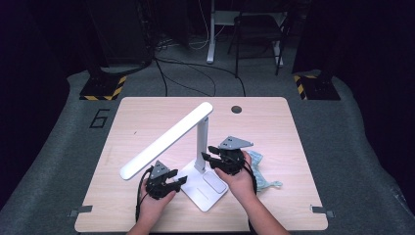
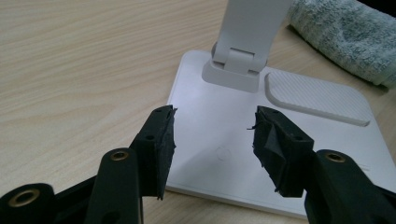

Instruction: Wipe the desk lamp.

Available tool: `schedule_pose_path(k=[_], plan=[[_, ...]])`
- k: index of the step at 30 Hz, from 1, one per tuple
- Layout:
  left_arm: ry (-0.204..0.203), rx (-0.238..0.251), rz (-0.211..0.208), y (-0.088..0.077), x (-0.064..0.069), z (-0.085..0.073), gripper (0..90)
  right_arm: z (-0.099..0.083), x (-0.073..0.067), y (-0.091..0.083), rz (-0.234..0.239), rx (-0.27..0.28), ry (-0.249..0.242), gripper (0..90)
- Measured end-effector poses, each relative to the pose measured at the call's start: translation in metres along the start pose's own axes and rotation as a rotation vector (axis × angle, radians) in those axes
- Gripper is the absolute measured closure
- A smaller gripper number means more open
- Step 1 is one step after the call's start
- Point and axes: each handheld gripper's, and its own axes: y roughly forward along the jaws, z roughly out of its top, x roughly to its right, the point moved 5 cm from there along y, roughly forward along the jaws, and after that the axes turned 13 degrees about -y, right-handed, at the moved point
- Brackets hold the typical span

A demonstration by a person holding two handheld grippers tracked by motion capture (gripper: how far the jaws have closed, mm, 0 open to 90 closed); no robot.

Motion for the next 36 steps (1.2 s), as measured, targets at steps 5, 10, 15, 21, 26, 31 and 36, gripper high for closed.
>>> schedule_pose_path(k=[5, 10, 15, 21, 26, 31, 36], plan=[[0.020, -0.024, -0.006, 0.001, 0.002, -0.001, 47.3, -0.008, -0.002, -0.010, 0.003, -0.002, 0.018, 56.4], [0.028, -0.020, 0.003, 0.002, 0.003, -0.002, 50.6, -0.018, -0.008, -0.019, 0.005, -0.004, 0.026, 51.5], [0.021, -0.015, -0.004, 0.001, 0.003, -0.002, 49.4, -0.035, -0.017, -0.030, 0.004, -0.017, 0.034, 50.3], [0.021, -0.021, 0.002, 0.004, 0.003, -0.003, 47.7, -0.063, -0.026, -0.031, -0.011, -0.086, 0.023, 50.7], [0.009, -0.027, 0.016, 0.006, -0.003, -0.003, 42.5, -0.086, -0.028, -0.029, -0.015, -0.106, 0.069, 50.6], [-0.024, -0.017, 0.009, 0.008, -0.007, -0.003, 42.2, -0.101, -0.031, -0.030, -0.033, -0.139, 0.072, 50.5], [-0.019, -0.040, 0.008, 0.008, -0.010, -0.004, 42.3, -0.108, -0.035, -0.032, -0.053, -0.148, 0.054, 50.4]])
